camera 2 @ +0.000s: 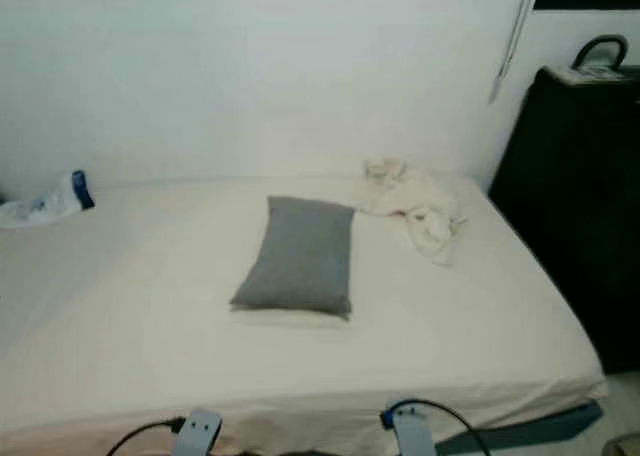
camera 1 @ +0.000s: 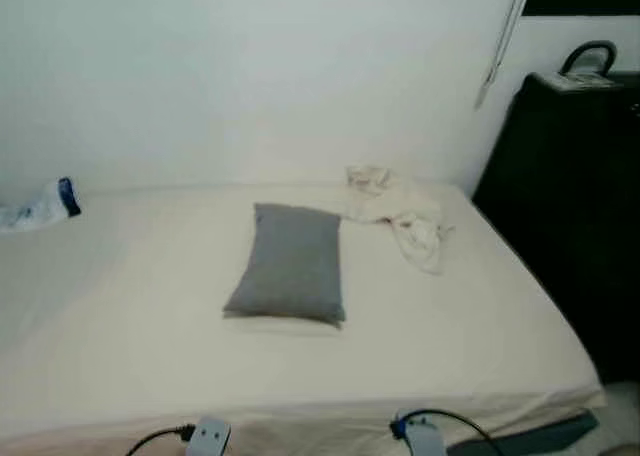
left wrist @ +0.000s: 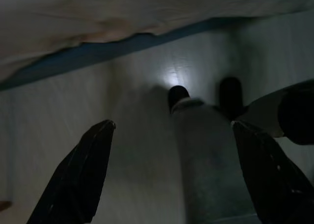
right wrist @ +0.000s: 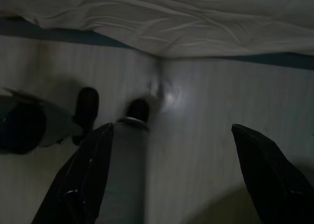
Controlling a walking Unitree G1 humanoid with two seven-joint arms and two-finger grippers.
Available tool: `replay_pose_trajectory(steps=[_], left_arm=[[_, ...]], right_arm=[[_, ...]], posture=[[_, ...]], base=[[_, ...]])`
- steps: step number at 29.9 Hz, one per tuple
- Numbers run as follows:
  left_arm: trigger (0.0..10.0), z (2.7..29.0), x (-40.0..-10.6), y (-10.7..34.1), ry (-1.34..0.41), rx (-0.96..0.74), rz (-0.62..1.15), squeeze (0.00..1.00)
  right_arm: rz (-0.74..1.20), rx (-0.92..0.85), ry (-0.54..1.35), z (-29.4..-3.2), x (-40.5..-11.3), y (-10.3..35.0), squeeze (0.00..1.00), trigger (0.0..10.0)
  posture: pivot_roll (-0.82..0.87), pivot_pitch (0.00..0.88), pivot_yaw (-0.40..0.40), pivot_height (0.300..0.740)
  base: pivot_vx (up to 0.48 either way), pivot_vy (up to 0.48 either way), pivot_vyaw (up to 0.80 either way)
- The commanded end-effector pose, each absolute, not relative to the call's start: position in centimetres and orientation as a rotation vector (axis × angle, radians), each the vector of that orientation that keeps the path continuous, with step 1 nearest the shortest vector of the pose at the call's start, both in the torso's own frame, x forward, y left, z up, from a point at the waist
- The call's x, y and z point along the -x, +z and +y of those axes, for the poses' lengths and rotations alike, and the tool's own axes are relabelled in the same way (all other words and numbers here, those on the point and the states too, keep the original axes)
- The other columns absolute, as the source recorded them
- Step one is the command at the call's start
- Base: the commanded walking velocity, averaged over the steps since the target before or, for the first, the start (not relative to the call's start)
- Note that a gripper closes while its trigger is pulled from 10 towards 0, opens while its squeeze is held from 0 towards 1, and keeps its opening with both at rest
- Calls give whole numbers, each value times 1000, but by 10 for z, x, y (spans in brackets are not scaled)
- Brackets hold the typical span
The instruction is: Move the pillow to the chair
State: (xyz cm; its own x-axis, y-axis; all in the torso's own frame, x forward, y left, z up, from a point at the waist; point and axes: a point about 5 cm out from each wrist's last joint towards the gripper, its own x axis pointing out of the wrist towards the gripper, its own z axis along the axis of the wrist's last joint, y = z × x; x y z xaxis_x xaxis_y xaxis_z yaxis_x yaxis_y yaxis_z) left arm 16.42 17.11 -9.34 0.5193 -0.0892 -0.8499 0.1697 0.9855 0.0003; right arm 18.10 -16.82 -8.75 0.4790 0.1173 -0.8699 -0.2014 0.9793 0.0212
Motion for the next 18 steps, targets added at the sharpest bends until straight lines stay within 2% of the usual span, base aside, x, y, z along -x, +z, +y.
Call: replay_pose_trajectory(steps=[1,9,18], left_arm=[[10000,171,-164,-94,-152,-95,1018,0],[10000,172,-163,-94,-129,-78,1019,0],[10000,172,-163,-94,-125,-72,1018,0]], right_arm=[[1059,75,189,-167,-180,-88,0,10000],[1043,50,199,-166,-181,-87,0,10000],[1050,58,192,-169,-181,-87,0,10000]], posture=[[72,0,-42,740],[78,0,-44,740],[74,0,-46,740]], base=[[0,0,0],[0,0,0],[0,0,797]])
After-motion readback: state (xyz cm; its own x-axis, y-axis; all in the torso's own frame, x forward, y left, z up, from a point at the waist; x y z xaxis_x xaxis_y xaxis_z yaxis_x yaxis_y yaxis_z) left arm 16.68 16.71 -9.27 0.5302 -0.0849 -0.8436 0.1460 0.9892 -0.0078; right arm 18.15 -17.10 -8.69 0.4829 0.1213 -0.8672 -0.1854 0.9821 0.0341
